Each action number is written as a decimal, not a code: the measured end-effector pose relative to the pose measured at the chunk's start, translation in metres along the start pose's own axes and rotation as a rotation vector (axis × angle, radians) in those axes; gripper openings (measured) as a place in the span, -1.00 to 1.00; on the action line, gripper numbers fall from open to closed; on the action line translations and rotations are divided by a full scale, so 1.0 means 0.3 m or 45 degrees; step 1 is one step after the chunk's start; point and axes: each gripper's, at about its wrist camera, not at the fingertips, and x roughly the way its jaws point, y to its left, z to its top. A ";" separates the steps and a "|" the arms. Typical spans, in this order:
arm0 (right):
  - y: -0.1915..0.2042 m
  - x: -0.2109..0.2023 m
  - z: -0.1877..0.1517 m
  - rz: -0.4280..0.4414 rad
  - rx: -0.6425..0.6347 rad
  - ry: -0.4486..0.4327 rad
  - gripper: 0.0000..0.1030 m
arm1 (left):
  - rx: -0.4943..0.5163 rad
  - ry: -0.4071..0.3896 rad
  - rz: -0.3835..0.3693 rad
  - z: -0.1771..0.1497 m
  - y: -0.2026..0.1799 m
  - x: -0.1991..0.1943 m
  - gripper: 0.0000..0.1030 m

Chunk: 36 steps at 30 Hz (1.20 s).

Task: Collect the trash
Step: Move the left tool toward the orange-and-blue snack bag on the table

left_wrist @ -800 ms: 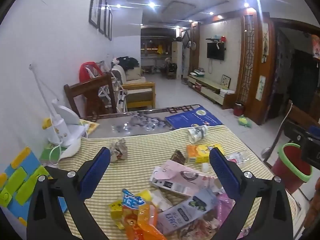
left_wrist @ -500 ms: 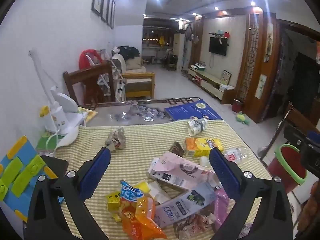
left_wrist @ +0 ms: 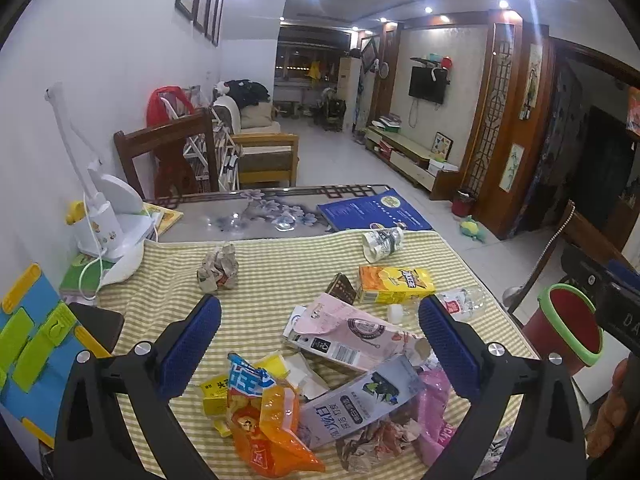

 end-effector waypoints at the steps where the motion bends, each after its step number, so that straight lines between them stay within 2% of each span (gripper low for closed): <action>1: 0.002 0.000 -0.001 0.000 -0.006 0.000 0.93 | -0.008 0.005 -0.014 -0.002 0.003 0.001 0.84; 5: 0.009 0.007 -0.003 0.001 -0.015 0.004 0.93 | 0.003 -0.004 0.014 -0.007 0.006 0.004 0.84; 10: 0.014 0.012 -0.006 0.003 -0.011 0.009 0.93 | 0.091 -0.025 0.086 -0.009 -0.012 0.002 0.84; 13: 0.016 0.015 -0.008 0.003 -0.017 0.011 0.93 | 0.004 0.030 0.011 -0.013 0.002 0.011 0.84; 17: 0.016 0.018 -0.012 0.003 -0.016 0.012 0.93 | -0.133 0.052 -0.032 -0.022 0.036 0.017 0.84; 20: 0.016 0.018 -0.012 0.005 -0.014 0.014 0.93 | -0.094 0.088 -0.004 -0.024 0.038 0.028 0.84; 23: 0.015 0.024 -0.018 0.005 -0.015 0.021 0.93 | -0.035 0.122 -0.017 -0.034 0.038 0.041 0.84; 27: 0.018 0.032 -0.020 0.009 -0.021 0.032 0.93 | -0.084 0.181 -0.045 -0.056 0.090 0.061 0.84; 34: 0.034 0.047 -0.026 0.018 -0.037 0.056 0.93 | -0.153 0.257 0.006 -0.104 0.184 0.090 0.84; 36: 0.036 0.051 -0.025 0.022 -0.039 0.062 0.93 | -0.162 0.290 -0.007 -0.122 0.197 0.103 0.84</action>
